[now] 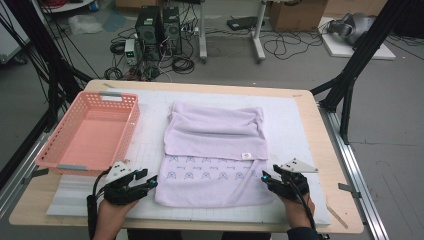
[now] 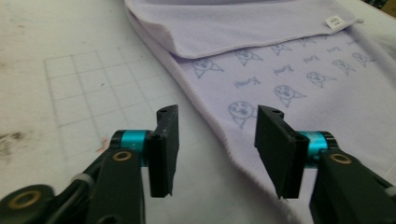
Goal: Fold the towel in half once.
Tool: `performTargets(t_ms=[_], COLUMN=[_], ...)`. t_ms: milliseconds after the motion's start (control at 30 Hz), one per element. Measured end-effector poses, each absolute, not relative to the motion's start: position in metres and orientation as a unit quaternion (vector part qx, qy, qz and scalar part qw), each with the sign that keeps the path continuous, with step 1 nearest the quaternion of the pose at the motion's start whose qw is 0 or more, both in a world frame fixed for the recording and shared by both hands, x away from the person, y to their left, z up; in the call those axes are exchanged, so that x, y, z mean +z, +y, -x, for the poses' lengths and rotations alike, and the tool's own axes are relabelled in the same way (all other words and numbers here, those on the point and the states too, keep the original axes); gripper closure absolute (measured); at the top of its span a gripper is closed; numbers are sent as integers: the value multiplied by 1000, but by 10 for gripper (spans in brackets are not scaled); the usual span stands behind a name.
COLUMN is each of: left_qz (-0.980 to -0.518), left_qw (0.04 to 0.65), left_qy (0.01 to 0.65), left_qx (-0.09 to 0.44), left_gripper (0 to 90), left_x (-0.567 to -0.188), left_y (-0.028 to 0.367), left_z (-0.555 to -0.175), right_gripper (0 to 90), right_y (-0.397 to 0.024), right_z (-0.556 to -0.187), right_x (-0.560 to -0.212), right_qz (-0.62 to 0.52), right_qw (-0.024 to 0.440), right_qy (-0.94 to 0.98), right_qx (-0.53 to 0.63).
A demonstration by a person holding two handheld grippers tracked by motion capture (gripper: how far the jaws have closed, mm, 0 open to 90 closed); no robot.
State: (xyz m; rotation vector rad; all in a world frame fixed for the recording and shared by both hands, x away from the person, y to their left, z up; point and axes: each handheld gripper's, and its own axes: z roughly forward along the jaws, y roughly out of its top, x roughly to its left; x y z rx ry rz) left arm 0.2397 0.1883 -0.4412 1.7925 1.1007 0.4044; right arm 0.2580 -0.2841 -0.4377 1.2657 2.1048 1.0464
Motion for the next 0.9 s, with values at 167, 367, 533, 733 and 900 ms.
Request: performTargets(t_ms=[167,367,533,733,900], left_qz=[-758,-765,-760,-742,-731], left_qw=[423,419,426,452,483], left_qy=[468,459,467,473,458], left_qx=[164,171,153,144,151], left_gripper=[488,879,879,575,488], left_x=[-452,-452,-451,-448,-439], left_y=[171,176,186,191,184], left_z=[-263,-259,-249,-252,-271], right_gripper=[537,856,871,595,576], right_y=[-283,-289,-293,-300,-294], right_z=[-259,-256,-243,-243,-258], right_x=[-443,-447,-439,-436,-432], right_qz=[-464,-477,-492,-492,-475], right_qw=[221,176,170,196,231], right_qy=[774,778,786,768,752], right_qx=[370,368,333,361,394])
